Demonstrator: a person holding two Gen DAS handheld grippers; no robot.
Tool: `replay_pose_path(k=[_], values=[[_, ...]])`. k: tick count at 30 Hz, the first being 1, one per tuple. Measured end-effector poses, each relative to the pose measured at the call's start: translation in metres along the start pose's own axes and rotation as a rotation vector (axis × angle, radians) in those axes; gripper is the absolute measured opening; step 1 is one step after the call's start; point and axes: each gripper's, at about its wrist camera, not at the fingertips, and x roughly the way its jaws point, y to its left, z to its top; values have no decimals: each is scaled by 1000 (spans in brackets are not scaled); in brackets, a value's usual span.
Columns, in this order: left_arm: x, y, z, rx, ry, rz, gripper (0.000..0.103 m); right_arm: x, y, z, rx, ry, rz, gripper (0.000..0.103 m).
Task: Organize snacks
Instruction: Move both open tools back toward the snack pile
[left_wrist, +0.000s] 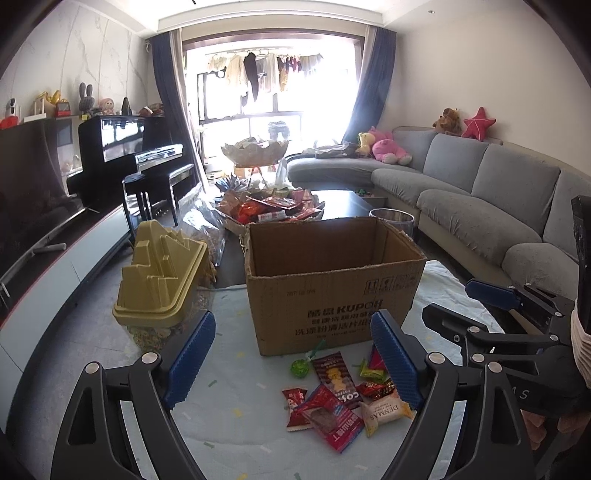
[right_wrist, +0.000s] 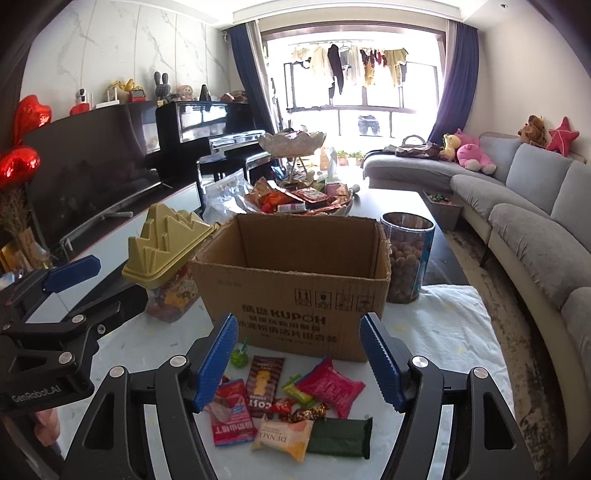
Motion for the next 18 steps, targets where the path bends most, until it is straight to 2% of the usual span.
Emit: replay_pose_path(k=[7,18], values=[[5,-2,-32,-21,69,-24,87,2,2,-28,-12,53,-8,69],[25,1,-81,-5,150,-59,86,24,5,-84,-7,194,1,69]])
